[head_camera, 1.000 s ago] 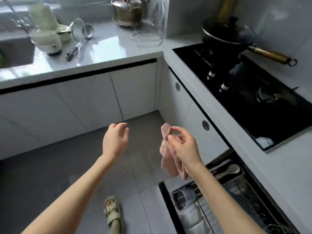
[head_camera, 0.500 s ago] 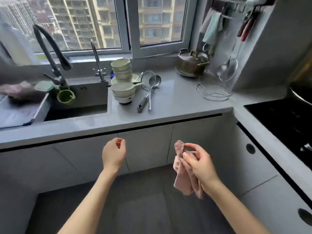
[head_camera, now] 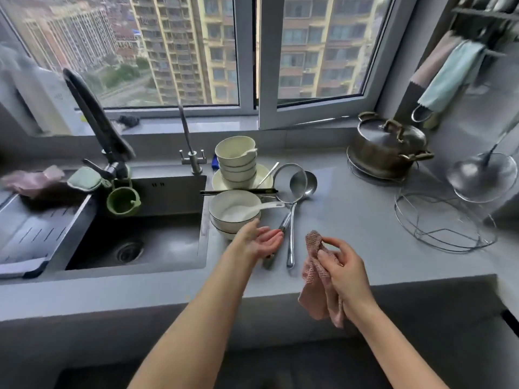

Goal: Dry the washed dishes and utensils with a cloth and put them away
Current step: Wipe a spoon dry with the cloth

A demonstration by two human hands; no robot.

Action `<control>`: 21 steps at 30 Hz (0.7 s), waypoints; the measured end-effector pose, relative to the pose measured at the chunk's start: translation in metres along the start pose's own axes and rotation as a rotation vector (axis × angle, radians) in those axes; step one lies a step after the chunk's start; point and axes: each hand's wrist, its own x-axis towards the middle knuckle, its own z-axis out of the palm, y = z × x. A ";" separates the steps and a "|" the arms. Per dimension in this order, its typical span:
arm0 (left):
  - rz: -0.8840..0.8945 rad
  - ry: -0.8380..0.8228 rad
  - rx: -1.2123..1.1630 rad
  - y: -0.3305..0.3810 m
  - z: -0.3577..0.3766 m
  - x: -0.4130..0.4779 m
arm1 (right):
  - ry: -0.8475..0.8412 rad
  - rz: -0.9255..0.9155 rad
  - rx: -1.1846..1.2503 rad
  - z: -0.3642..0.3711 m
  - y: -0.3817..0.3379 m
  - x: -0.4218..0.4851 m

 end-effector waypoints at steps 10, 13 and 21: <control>-0.074 0.061 -0.389 0.051 0.051 0.067 | 0.014 0.026 -0.086 0.014 -0.021 0.094; -0.118 0.004 -0.238 0.063 0.039 0.043 | 0.041 -0.031 -0.112 0.016 -0.032 0.103; -0.005 0.103 0.726 0.118 -0.033 -0.008 | 0.017 -0.422 -0.377 0.095 -0.058 0.114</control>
